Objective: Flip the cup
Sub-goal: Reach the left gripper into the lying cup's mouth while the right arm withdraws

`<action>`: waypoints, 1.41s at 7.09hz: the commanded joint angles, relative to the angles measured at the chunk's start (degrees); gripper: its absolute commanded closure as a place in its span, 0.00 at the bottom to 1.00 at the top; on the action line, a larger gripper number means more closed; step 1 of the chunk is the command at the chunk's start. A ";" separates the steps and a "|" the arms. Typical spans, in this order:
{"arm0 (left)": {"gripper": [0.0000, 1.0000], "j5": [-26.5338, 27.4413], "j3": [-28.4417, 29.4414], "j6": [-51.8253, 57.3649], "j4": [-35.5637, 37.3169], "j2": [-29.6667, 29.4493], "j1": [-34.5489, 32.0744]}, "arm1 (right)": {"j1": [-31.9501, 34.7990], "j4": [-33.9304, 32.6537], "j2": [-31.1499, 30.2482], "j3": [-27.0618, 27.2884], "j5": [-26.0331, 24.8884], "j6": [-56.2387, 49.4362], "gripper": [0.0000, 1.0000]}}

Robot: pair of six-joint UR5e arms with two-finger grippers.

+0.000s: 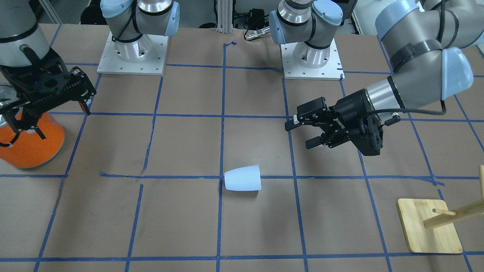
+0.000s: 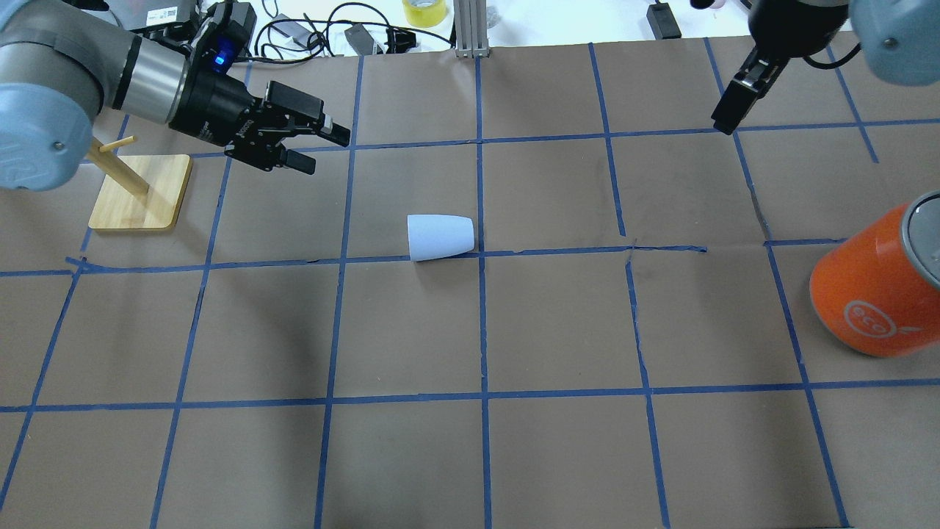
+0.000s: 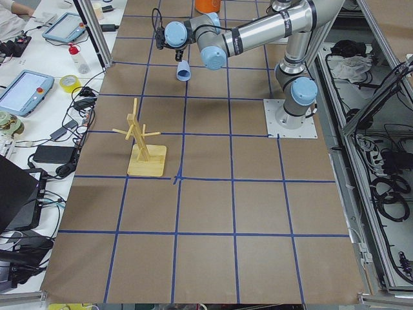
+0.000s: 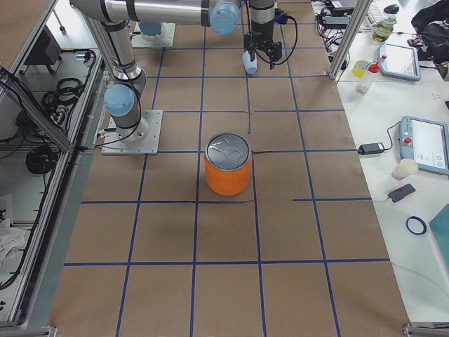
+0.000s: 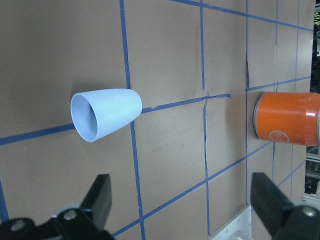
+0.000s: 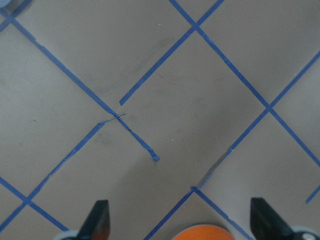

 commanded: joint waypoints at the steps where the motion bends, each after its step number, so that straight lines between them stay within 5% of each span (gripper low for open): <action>1: 0.00 -2.44 -2.04 7.80 0.01 -4.11 0.54 | -0.64 0.25 -1.80 0.11 0.95 20.07 0.00; 3: 0.00 -11.64 -2.93 14.31 0.62 -8.59 0.54 | -0.55 0.25 -2.60 0.11 5.58 35.39 0.00; 6: 0.00 -16.07 -3.11 16.01 7.83 -15.89 0.81 | 2.77 0.26 -3.66 0.11 6.83 57.56 0.00; 10: 0.07 -15.98 -5.56 5.65 7.13 -18.63 0.72 | 3.84 0.34 -2.96 0.11 6.93 58.86 0.00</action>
